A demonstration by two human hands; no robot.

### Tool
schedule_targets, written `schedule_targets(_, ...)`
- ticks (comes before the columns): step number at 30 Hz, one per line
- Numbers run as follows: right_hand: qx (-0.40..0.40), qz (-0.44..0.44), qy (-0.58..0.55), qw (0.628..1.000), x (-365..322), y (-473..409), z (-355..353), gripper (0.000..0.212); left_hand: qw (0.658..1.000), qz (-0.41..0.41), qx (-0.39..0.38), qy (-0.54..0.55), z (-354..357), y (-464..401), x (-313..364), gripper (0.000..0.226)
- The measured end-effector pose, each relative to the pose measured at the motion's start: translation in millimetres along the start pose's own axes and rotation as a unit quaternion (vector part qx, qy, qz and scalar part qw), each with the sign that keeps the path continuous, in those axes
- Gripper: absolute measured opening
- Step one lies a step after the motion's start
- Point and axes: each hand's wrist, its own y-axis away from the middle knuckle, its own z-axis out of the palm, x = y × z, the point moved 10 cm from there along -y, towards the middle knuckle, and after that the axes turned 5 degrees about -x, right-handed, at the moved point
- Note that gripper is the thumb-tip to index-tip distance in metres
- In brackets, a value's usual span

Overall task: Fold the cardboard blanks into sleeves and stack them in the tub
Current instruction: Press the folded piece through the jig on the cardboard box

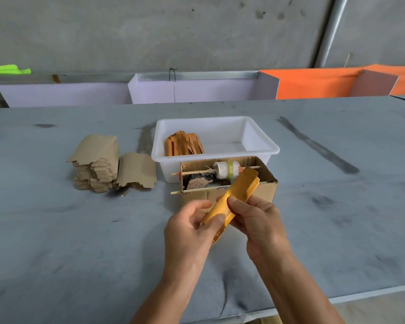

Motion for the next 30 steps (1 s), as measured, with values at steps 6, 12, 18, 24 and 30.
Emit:
schedule_targets(6, -0.024, -0.035, 0.065, 0.997, -12, -3, 11, 0.017, 0.926, 0.191, 0.004, -0.327, 13, 5, 52, 0.03)
schedule_targets(12, -0.195, 0.007, -0.03, 0.98, -7, 0, 29, 0.039, 0.974, 0.124, -0.008, -0.189, 5, 5, 46, 0.012)
schedule_targets(18, -0.212, 0.025, -0.108, 0.971, 1, -3, 33, 0.029, 0.992, 0.08, -0.028, -0.098, 4, 5, 40, 0.012)
schedule_targets(24, -0.236, 0.038, -0.163, 0.957, 3, 1, 43, 0.038, 0.99, 0.097, -0.009, -0.104, 2, 5, 44, 0.016)
schedule_targets(30, -0.237, 0.036, -0.147, 0.96, 5, 0, 42, 0.035, 0.984, 0.117, 0.014, -0.131, -2, 6, 48, 0.017)
